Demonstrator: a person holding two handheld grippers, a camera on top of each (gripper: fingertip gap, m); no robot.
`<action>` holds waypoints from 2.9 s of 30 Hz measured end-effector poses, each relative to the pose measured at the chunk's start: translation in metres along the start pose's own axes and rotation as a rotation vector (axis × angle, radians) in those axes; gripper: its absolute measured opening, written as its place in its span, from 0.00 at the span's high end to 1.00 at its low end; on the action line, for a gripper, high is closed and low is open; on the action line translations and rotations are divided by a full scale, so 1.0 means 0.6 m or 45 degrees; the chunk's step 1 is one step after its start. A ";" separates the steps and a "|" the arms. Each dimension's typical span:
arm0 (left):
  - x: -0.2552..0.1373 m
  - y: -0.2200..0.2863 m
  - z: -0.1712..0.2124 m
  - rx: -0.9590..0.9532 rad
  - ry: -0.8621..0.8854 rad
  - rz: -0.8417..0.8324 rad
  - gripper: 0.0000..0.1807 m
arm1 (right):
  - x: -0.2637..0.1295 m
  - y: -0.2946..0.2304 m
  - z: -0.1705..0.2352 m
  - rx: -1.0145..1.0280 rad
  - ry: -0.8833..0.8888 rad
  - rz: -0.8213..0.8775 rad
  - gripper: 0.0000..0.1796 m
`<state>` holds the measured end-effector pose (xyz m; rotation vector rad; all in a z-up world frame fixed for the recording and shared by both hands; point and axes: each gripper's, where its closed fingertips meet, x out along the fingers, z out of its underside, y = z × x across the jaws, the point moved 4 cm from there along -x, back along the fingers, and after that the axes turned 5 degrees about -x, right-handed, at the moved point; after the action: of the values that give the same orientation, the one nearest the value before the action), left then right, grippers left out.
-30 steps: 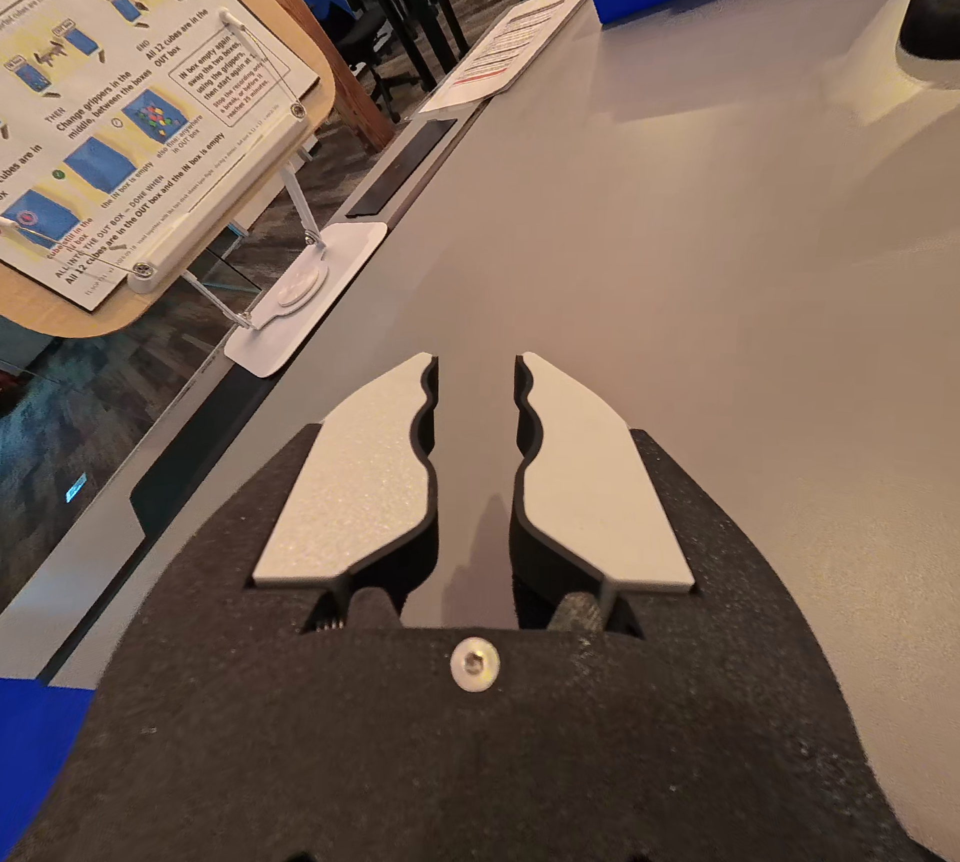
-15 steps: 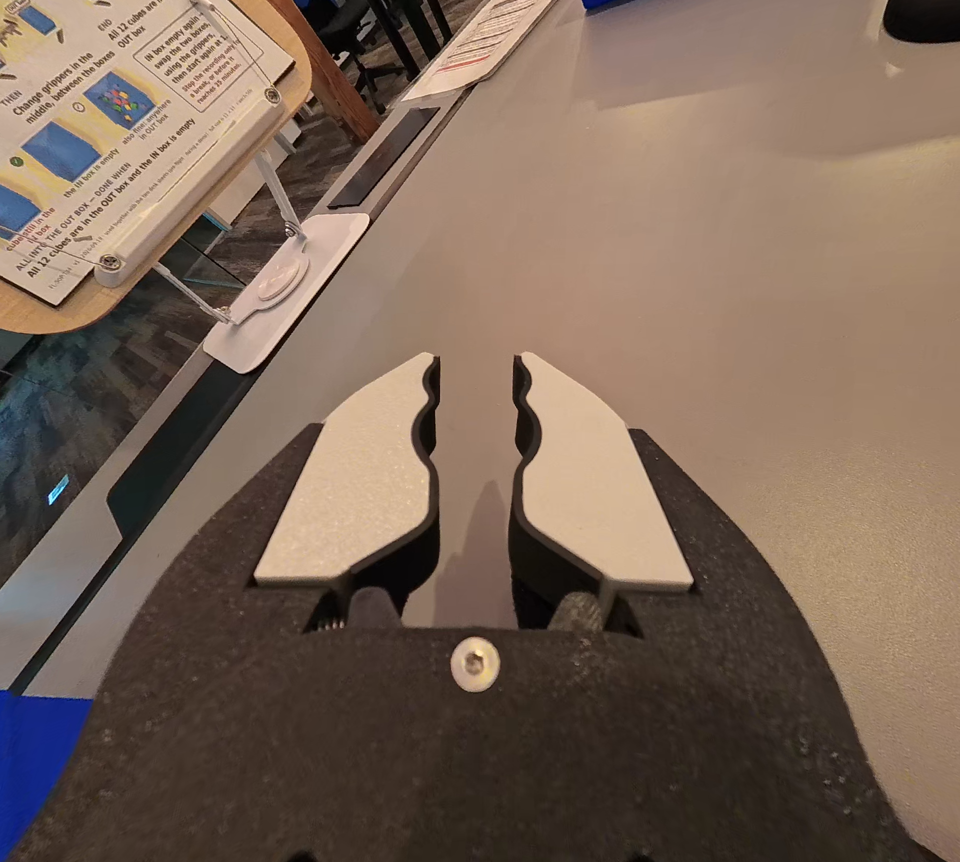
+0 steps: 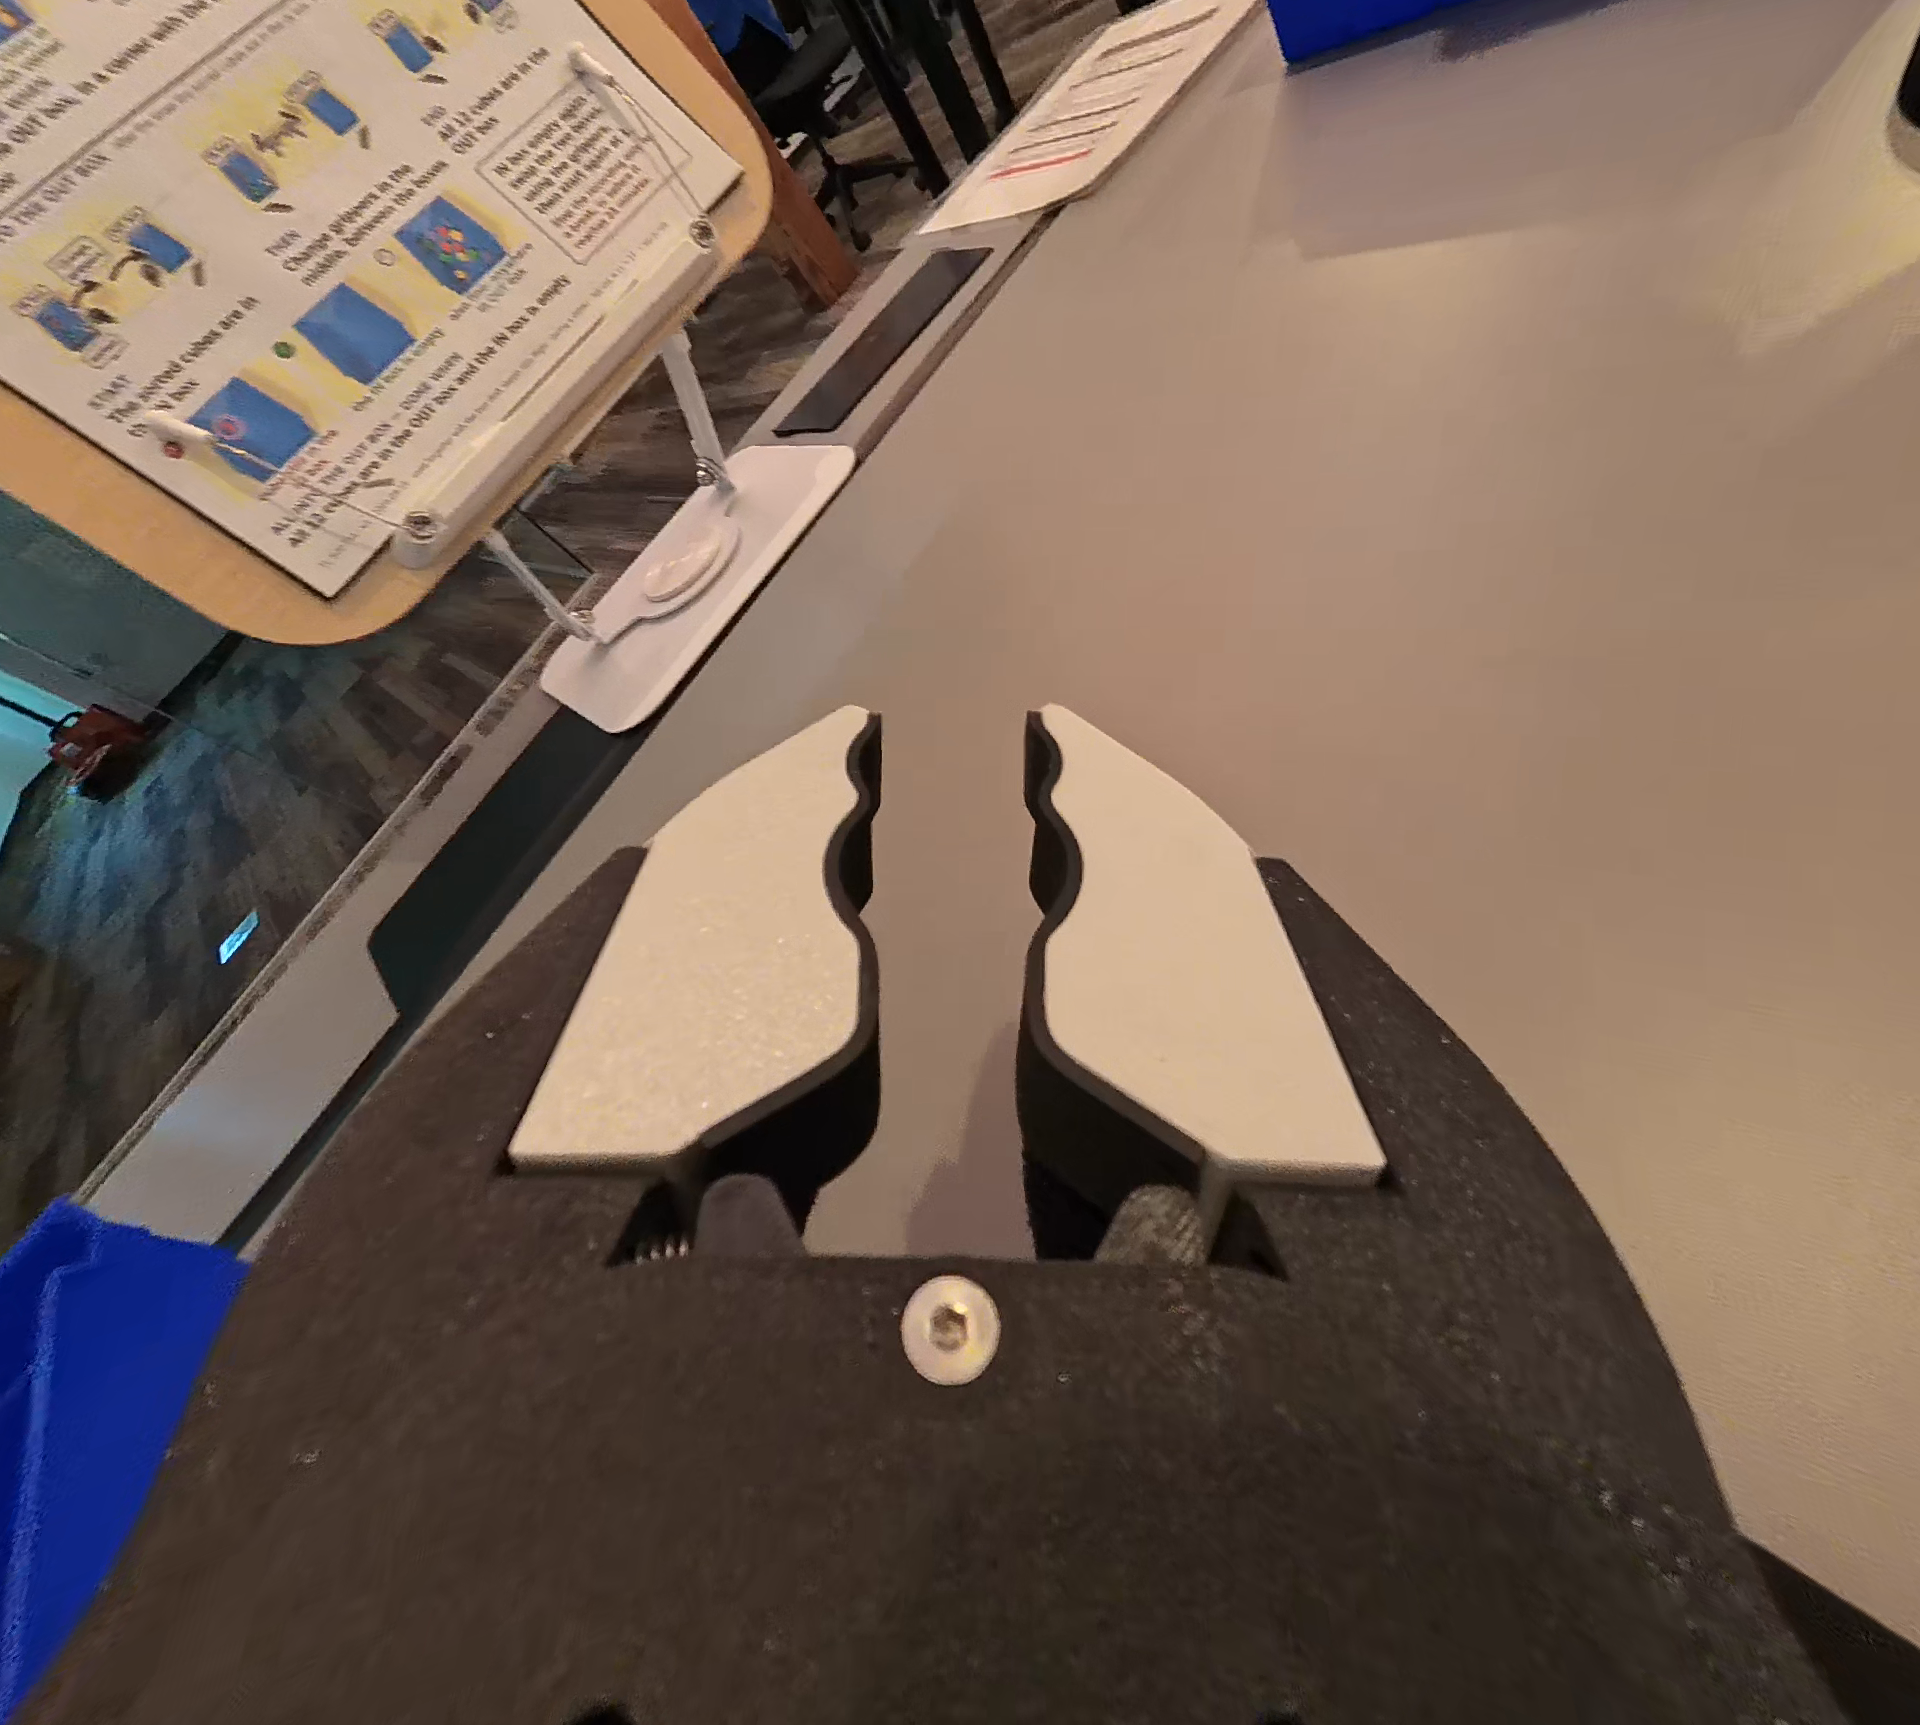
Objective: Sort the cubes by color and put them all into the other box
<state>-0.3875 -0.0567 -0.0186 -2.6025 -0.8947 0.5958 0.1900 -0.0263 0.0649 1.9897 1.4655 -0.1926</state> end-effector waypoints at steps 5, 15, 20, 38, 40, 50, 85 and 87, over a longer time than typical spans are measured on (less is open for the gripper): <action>-0.030 -0.042 -0.014 0.004 0.008 -0.139 0.86 | -0.060 -0.071 -0.105 -0.072 0.301 -0.008 0.70; -0.170 -0.187 0.016 0.025 -0.333 -0.373 0.86 | -0.173 -0.376 -0.226 -0.315 0.740 -0.629 0.65; -0.260 -0.271 0.084 -0.055 -0.672 -0.403 0.84 | -0.235 -0.548 -0.213 -0.580 0.812 -1.000 0.65; -0.370 -0.329 0.353 -0.147 -1.820 0.105 0.82 | -0.189 -0.612 -0.178 -0.602 0.614 -1.174 0.64; -0.379 -0.338 0.360 0.001 -1.919 0.148 0.83 | -0.184 -0.614 -0.174 -0.609 0.596 -1.183 0.64; -0.382 -0.341 0.384 0.274 -2.040 0.391 0.88 | -0.159 -0.625 -0.156 -0.652 0.513 -1.201 0.65; -0.371 -0.336 0.396 -0.388 -2.145 0.194 0.95 | -0.148 -0.615 -0.146 -0.650 0.442 -1.256 0.66; -0.374 -0.342 0.393 -0.427 -2.160 0.062 0.94 | -0.148 -0.614 -0.147 -0.647 0.443 -1.256 0.66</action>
<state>-0.7657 -0.0071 -0.0710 -1.7834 -1.2837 2.9573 -0.1949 0.0134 0.0241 0.8060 2.3350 0.1203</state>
